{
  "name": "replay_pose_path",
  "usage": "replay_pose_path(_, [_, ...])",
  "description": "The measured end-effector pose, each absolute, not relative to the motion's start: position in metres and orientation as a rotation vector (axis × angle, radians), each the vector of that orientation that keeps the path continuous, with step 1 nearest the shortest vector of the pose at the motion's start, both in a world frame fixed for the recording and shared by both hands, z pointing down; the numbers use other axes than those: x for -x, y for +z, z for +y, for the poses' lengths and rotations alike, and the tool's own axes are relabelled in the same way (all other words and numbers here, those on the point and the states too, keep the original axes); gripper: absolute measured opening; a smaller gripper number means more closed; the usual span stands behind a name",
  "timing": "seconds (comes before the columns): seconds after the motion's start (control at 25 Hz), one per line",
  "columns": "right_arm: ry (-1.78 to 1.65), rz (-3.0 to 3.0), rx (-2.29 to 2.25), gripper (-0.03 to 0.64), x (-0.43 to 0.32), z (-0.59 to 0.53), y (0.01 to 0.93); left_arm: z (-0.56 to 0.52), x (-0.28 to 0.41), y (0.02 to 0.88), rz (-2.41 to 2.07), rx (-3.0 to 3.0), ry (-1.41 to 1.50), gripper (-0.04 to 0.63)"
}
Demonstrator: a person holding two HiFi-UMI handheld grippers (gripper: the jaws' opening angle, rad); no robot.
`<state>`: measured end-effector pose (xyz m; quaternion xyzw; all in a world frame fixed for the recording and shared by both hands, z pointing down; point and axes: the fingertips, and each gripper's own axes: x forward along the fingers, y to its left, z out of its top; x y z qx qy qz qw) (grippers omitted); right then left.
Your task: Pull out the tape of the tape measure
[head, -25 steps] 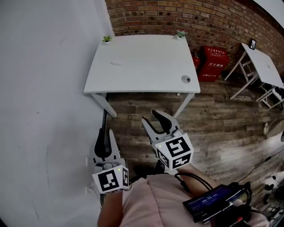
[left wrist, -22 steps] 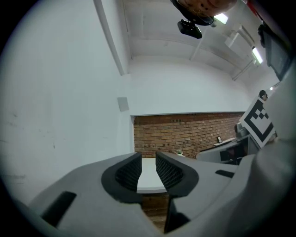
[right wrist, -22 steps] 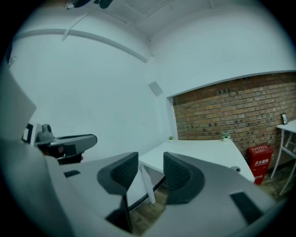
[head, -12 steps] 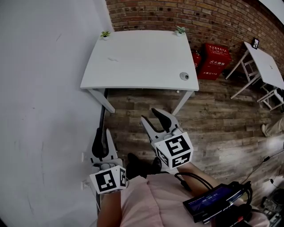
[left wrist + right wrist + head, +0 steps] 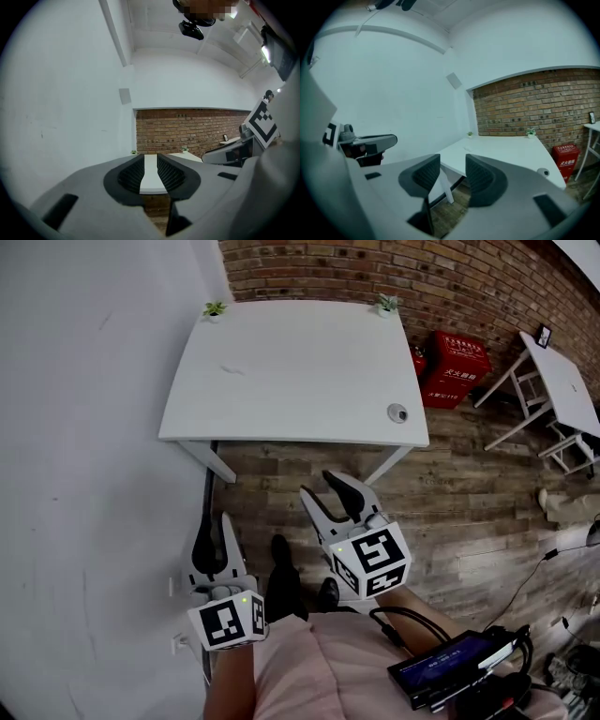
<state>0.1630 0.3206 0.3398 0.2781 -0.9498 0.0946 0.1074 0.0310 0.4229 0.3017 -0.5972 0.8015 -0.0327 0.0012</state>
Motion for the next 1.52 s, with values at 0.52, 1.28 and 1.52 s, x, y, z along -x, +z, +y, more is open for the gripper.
replay_pose_path(0.52, [0.243,-2.805,-0.866,0.179,-0.038,0.219,0.323,0.316,0.096,0.292,2.474,1.927,-0.072,0.091])
replay_pose_path(1.28, [0.208,-2.765,-0.970,0.186,0.020,0.130,0.317,0.215,0.154,0.301,2.402,2.068,-0.058,0.086])
replay_pose_path(1.52, [0.258,-2.755,-0.946,0.184,0.028,0.087,0.333,0.178,0.161,0.309,2.437,2.053,-0.120,0.086])
